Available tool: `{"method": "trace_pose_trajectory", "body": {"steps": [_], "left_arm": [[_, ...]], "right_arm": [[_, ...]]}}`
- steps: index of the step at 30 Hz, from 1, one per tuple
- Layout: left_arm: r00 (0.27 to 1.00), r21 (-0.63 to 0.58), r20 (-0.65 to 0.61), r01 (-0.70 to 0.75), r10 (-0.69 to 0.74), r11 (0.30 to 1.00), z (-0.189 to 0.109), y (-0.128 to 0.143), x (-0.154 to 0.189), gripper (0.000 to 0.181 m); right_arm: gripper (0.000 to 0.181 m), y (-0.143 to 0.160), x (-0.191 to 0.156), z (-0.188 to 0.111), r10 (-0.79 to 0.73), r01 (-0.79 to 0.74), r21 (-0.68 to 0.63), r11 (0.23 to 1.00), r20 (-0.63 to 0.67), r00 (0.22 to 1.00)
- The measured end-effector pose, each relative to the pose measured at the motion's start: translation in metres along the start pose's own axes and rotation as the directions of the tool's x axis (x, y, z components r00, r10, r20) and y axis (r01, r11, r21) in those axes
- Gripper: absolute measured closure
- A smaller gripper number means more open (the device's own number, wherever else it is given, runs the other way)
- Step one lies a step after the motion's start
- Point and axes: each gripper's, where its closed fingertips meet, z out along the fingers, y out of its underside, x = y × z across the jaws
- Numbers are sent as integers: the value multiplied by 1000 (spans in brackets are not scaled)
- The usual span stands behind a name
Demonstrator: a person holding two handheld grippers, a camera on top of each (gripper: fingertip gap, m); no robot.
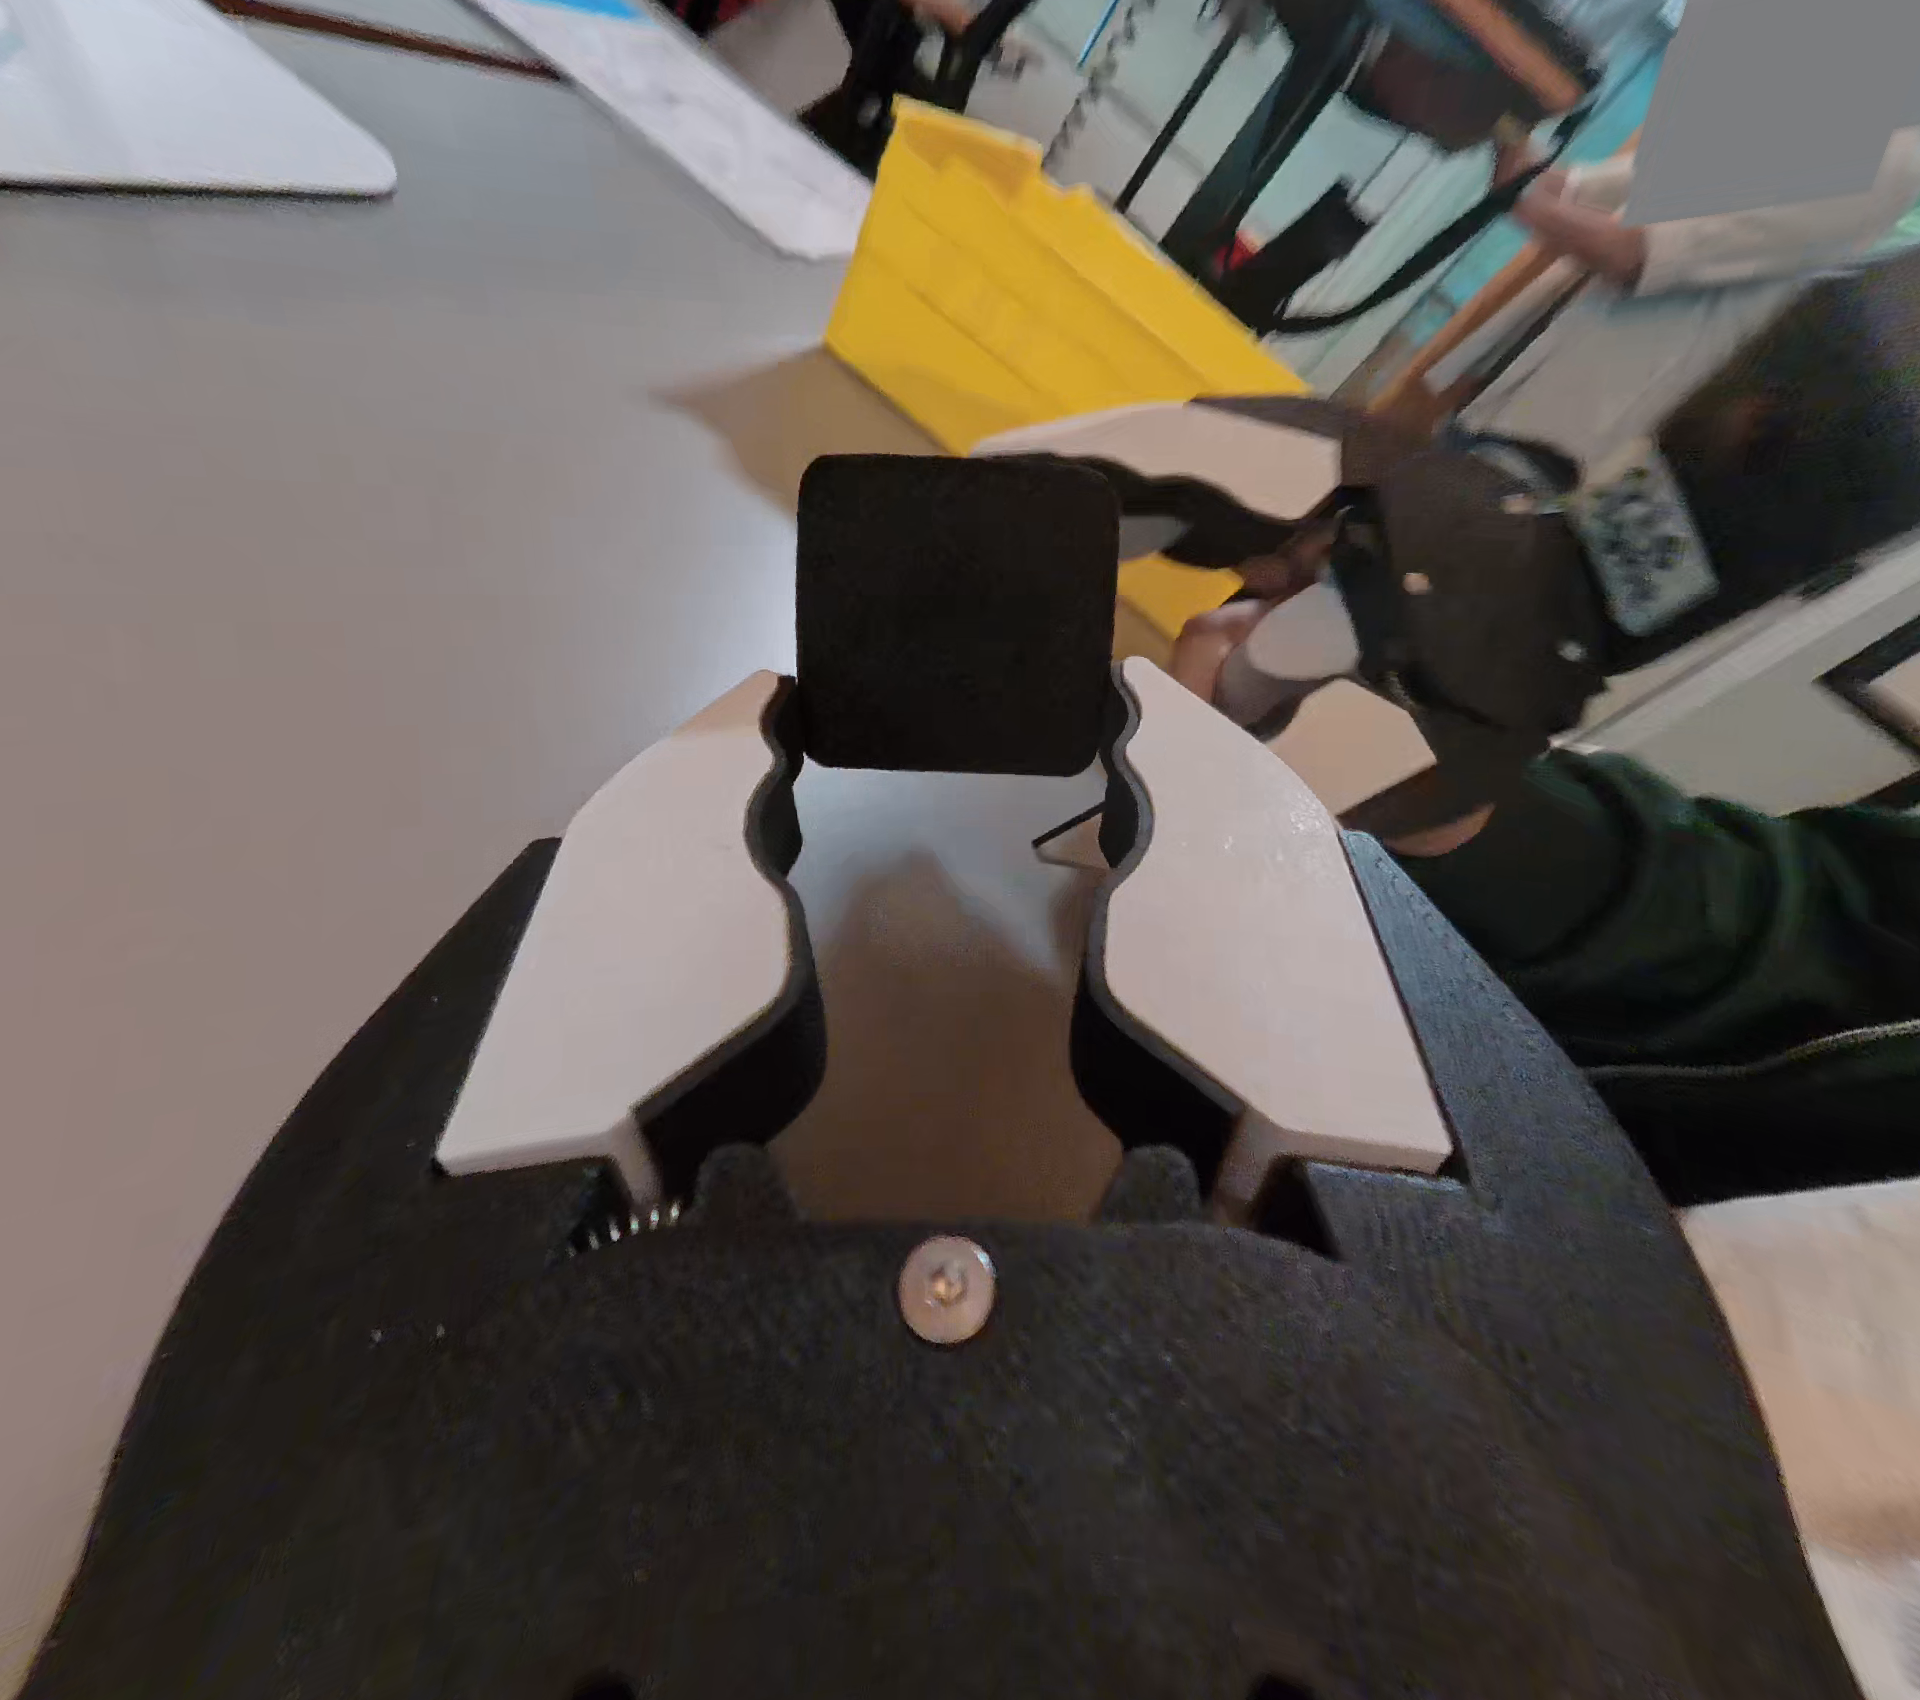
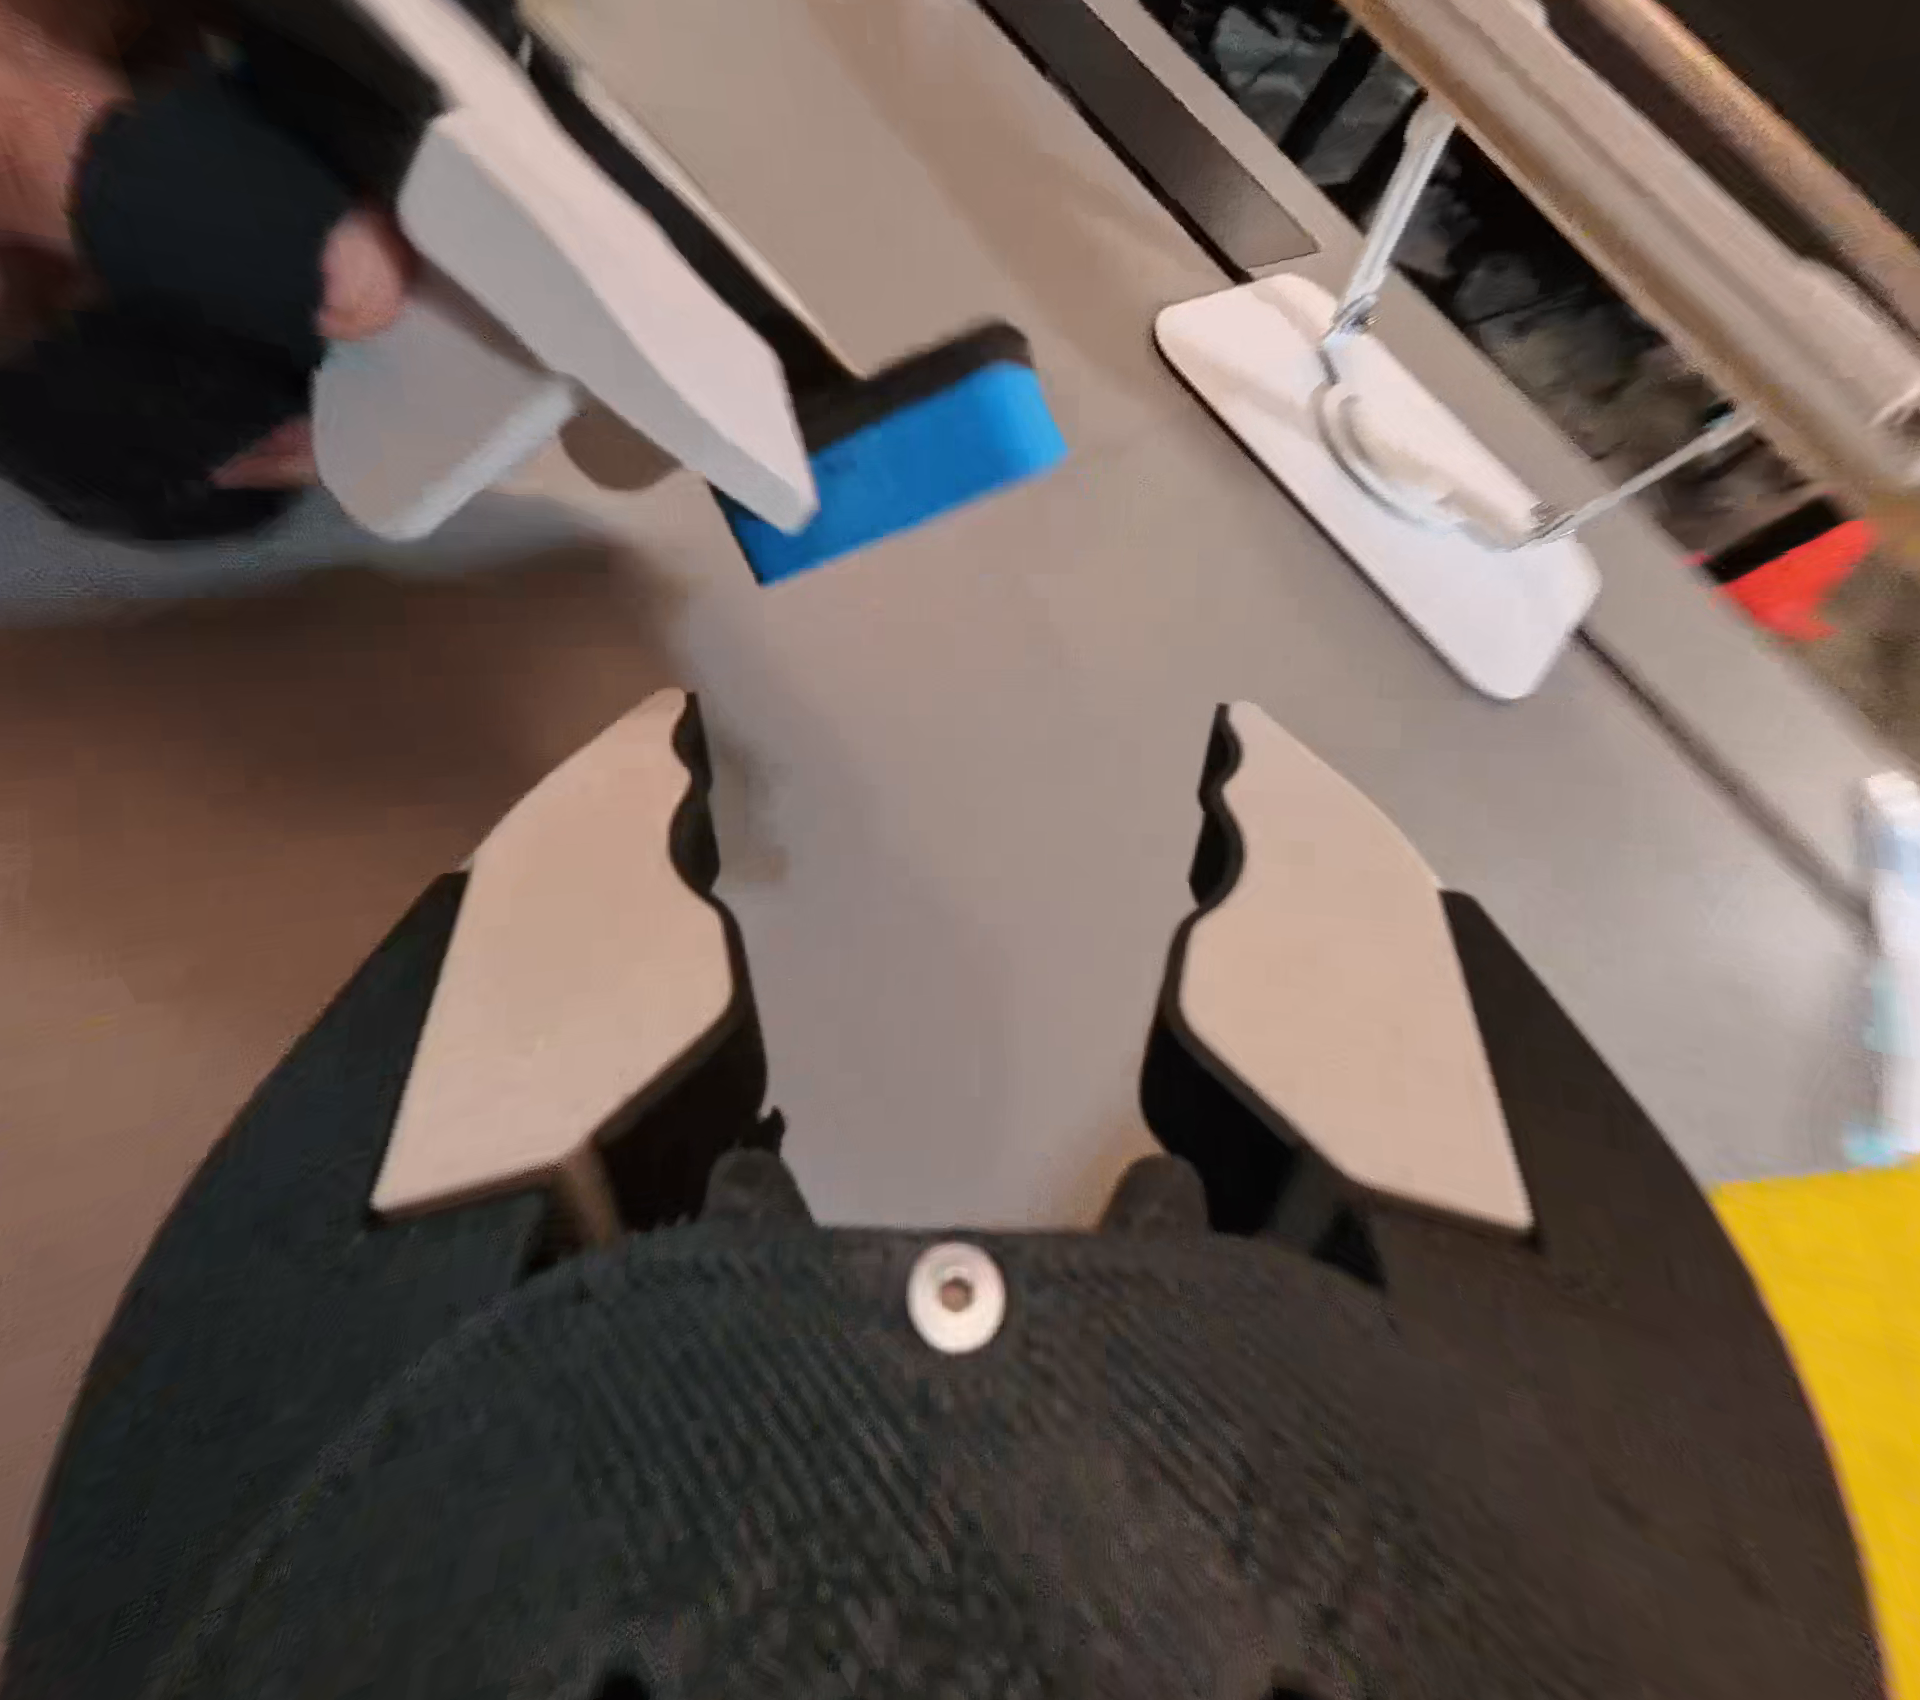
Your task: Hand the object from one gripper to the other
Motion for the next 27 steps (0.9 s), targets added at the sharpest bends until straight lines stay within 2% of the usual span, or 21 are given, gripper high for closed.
{"method": "trace_pose_trajectory", "body": {"steps": [3,6,9,11,19,27], "left_arm": [[982,114,-180,78,-57,990,-8,-18,17,123],[897,175,-430,187,-96,967,-19,-33,45,124],[850,209,-522,212,-74,955,-23,-39,60,125],[847,206,-529,189,-53,960,-21,-36,65,125],[866,173,-500,114,-12,978,-3,-20,73,125],[876,160,-482,74,13,984,3,-14,76,125]], "right_arm": [[96,-17,3,-11,261,-292,154,944,191,946],[107,-48,0,-34,373,-534,301,790,456,808],[108,-65,12,-53,436,-714,336,614,609,662],[108,-66,19,-57,460,-760,333,558,638,618],[109,-72,-2,-55,436,-777,265,571,704,560],[127,-72,-5,-57,405,-744,275,610,698,590]]}}
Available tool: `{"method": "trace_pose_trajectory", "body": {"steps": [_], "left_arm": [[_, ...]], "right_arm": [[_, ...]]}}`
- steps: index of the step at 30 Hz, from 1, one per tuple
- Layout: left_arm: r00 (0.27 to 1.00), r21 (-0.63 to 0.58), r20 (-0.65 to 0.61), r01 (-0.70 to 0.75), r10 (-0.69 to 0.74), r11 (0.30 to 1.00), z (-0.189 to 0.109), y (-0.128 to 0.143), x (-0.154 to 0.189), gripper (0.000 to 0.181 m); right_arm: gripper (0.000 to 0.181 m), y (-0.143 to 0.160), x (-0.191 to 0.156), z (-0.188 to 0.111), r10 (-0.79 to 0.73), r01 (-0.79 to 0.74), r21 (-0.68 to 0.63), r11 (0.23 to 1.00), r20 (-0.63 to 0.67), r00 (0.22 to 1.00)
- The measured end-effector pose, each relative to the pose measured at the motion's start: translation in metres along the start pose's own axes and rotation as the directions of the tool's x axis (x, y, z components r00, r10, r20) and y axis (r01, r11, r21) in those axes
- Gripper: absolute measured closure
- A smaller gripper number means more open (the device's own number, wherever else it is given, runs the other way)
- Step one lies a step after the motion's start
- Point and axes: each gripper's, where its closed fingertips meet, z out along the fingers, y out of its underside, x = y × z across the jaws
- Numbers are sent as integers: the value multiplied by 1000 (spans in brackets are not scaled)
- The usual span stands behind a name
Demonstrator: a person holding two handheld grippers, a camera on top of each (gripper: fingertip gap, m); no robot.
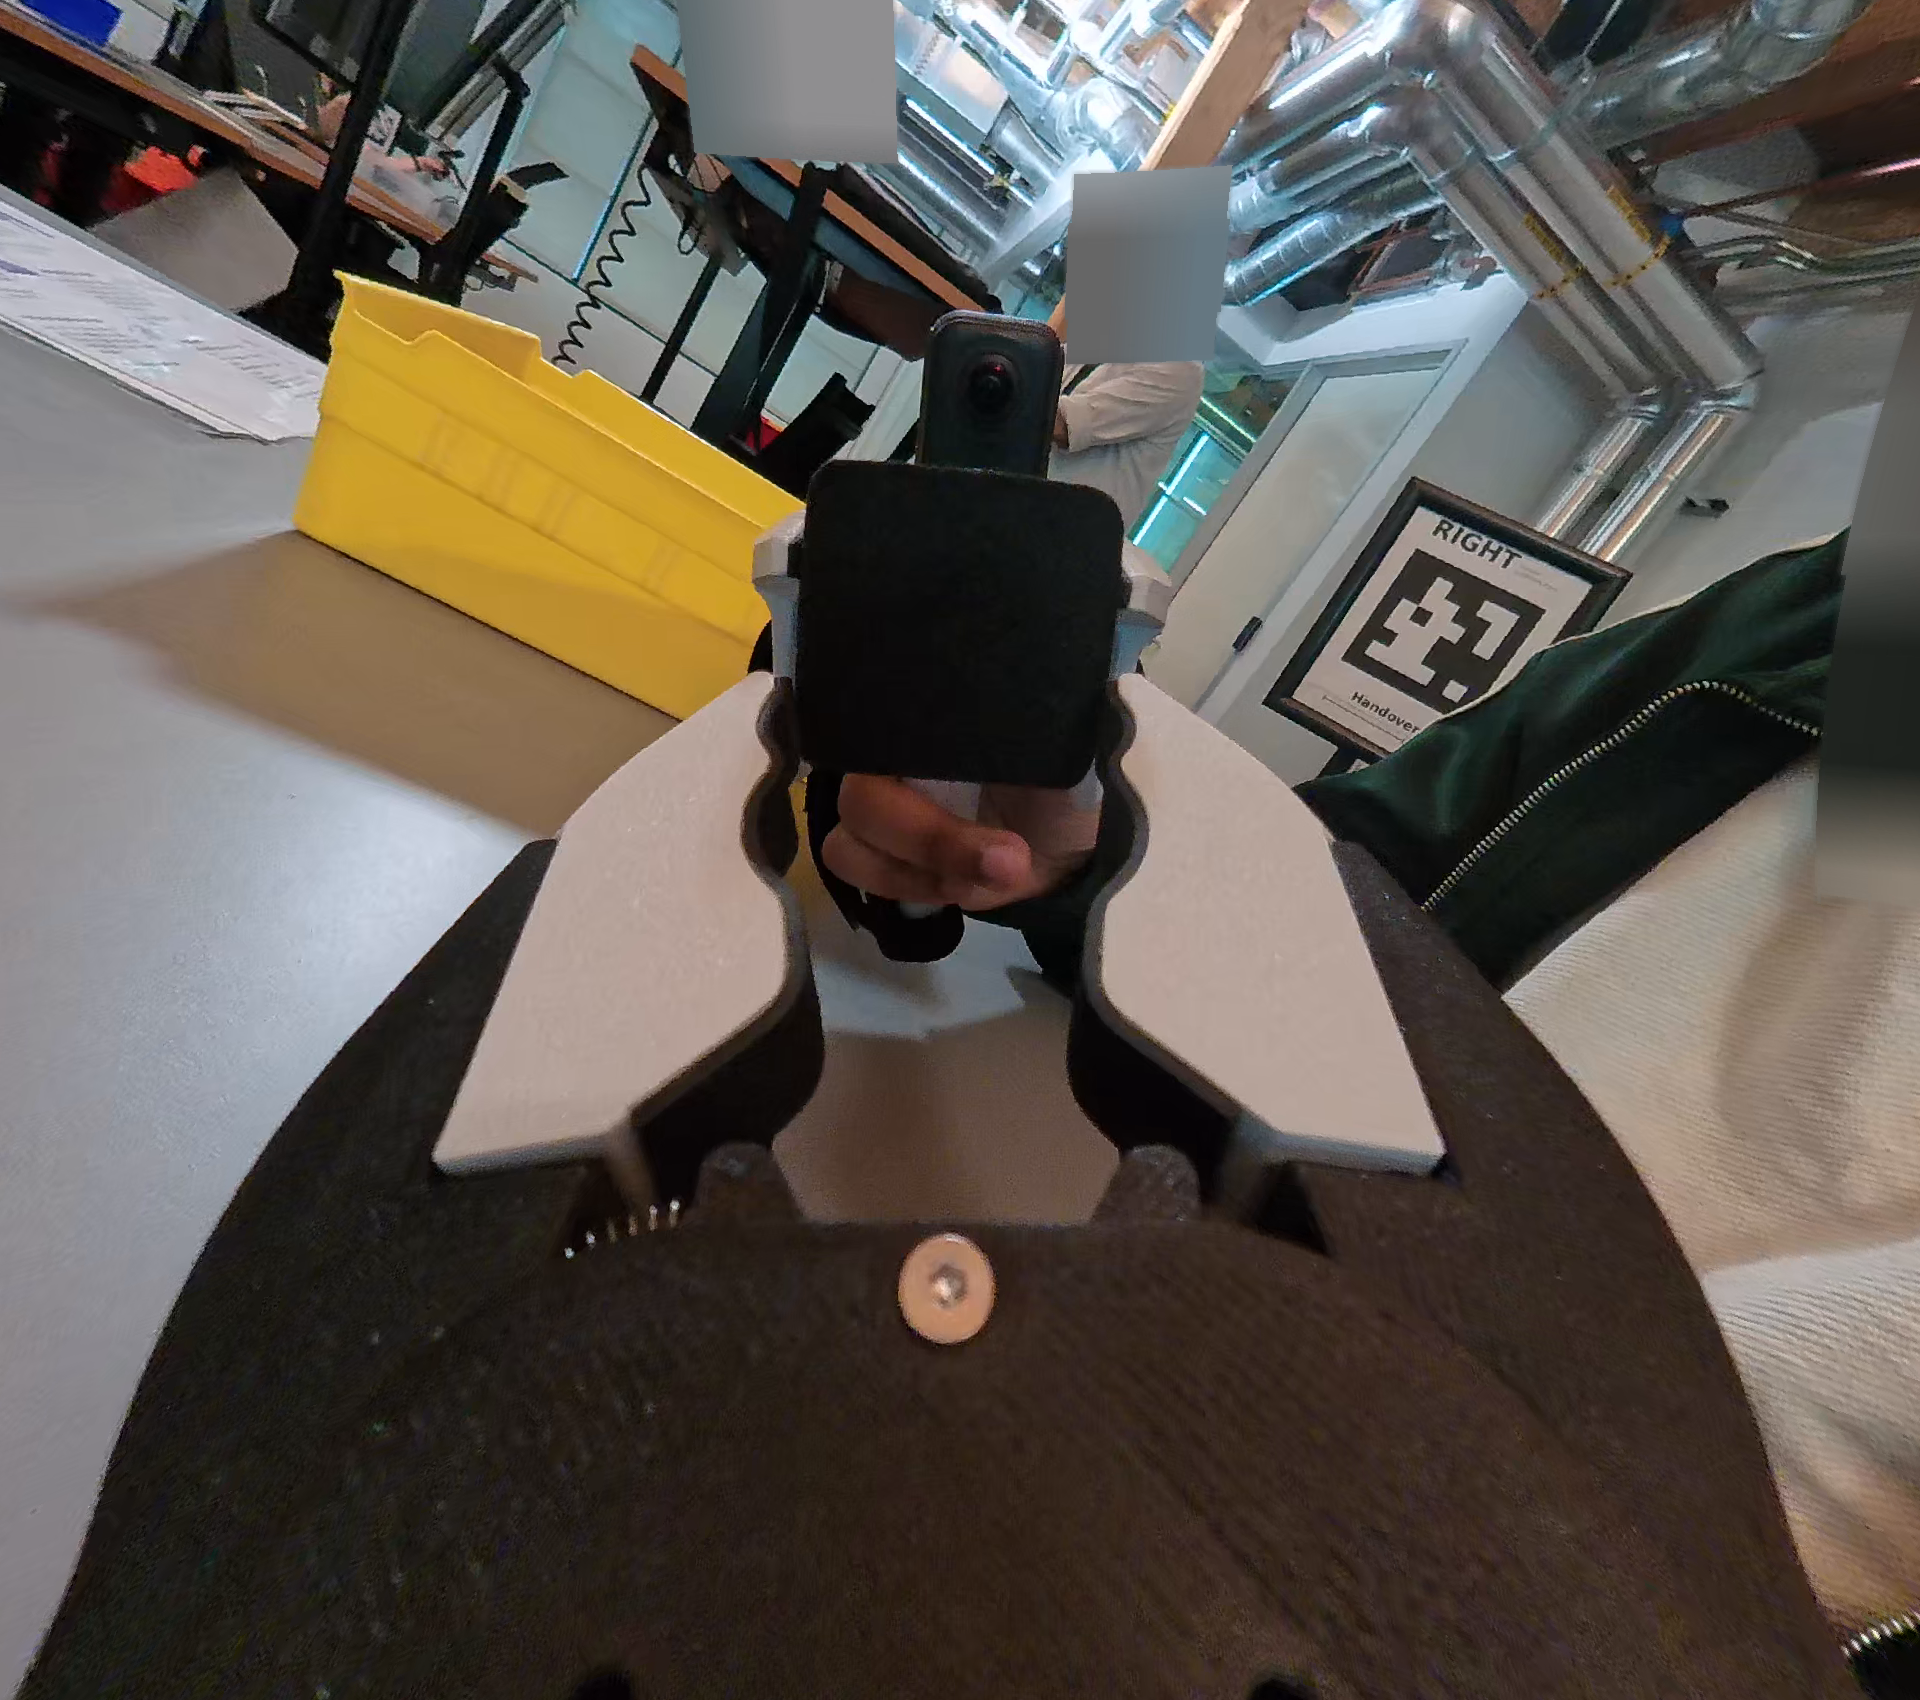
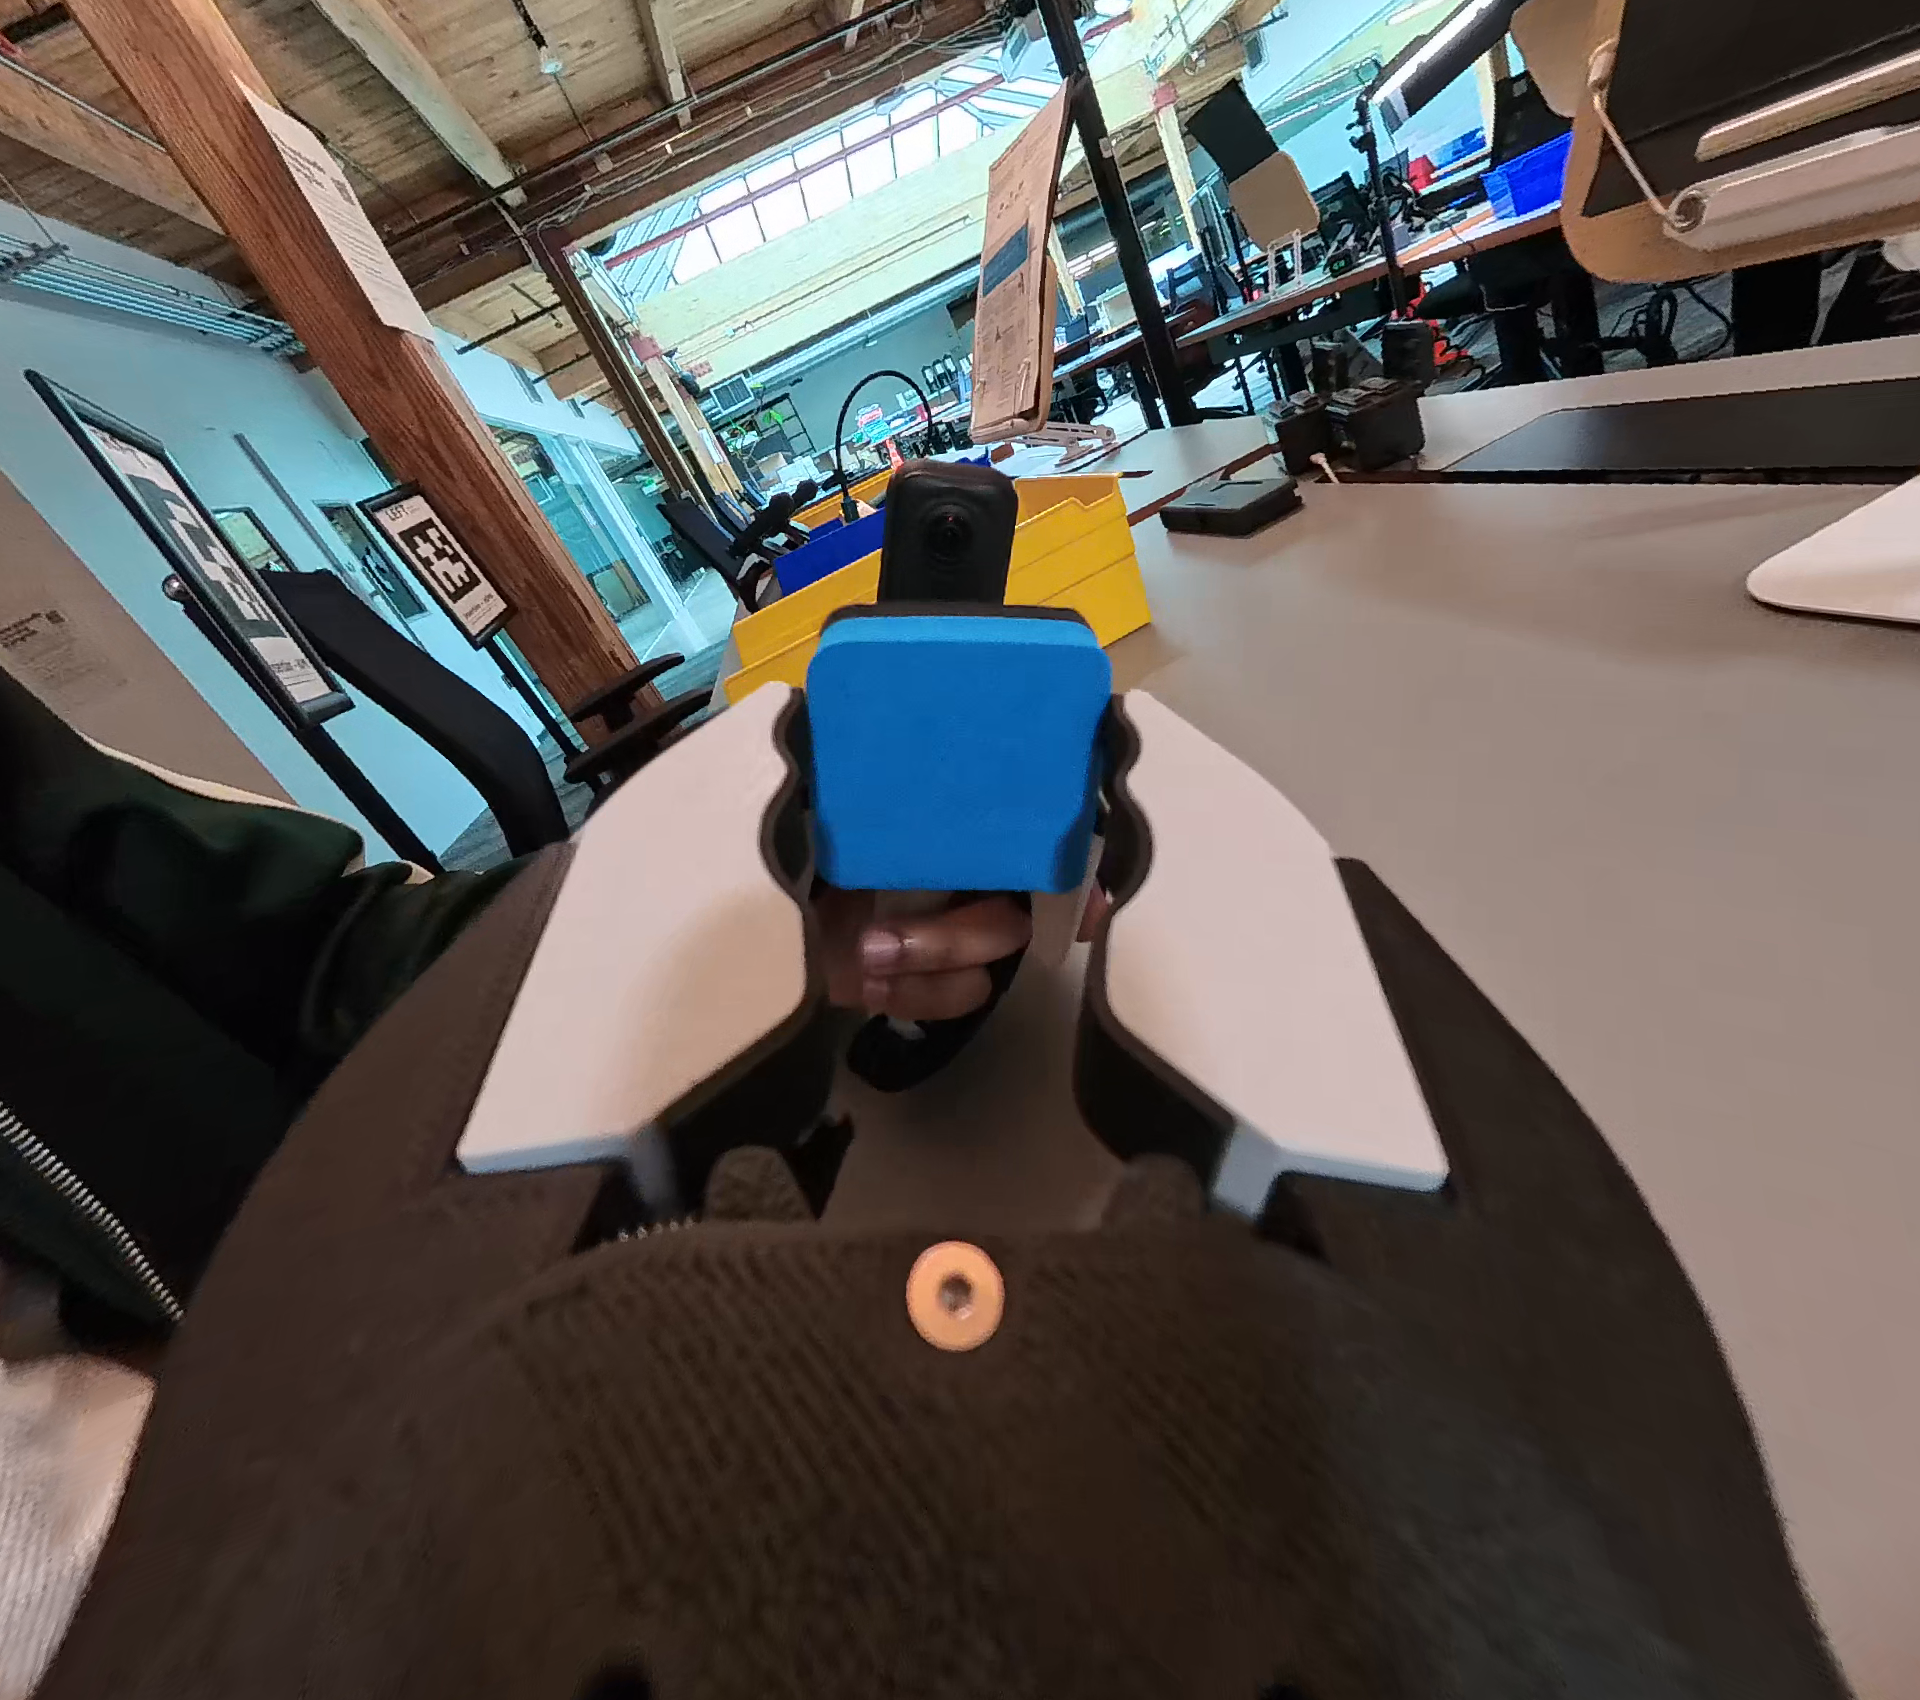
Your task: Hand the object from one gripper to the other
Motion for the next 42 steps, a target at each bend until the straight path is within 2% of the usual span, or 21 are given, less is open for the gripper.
{"method": "trace_pose_trajectory", "body": {"steps": [5,9,12,14,16,18,20,22,24,26,31,37,40,42], "left_arm": [[1000,-17,16,-9,9,1000,0,2,-2,122],[998,-50,63,-22,25,999,-2,4,-9,113],[991,-41,135,-21,26,999,-10,-2,-19,115],[975,-45,218,-26,36,999,-19,-4,-31,123],[962,-73,272,-9,29,997,-27,-3,-38,132],[943,-129,331,13,30,992,-31,3,-46,131],[912,-208,401,1,84,978,-34,13,-55,128],[890,-273,436,-14,137,962,-32,20,-58,127],[872,-331,460,-6,167,943,-29,29,-61,129],[867,-372,468,16,173,928,-27,37,-62,133],[857,-390,482,22,184,920,-28,40,-62,151],[861,-386,475,15,184,923,-27,39,-61,154],[862,-362,478,17,169,932,-29,35,-62,155],[863,-330,482,22,148,944,-33,30,-63,155]], "right_arm": [[127,-1,1,-1,-19,19,-3,1000,-12,1000],[127,-3,14,-7,-100,98,-23,995,-113,988],[127,6,38,-15,-237,198,-163,967,-271,933],[127,17,52,-19,-385,282,-313,907,-345,856],[127,29,61,-22,-567,373,-487,790,-348,747],[127,42,67,-22,-740,446,-647,619,-290,606],[127,54,69,-19,-866,496,-754,430,-188,464],[127,64,69,-15,-942,515,-822,244,-74,328],[126,70,67,-12,-976,520,-849,92,25,214],[126,72,63,-7,-986,532,-847,14,77,148],[126,69,55,-2,-991,545,-837,-47,108,80],[126,67,54,-2,-993,560,-828,-40,95,69],[104,57,52,1,-998,611,-792,8,29,51],[89,51,55,-1,-991,631,-767,120,-55,122]]}}
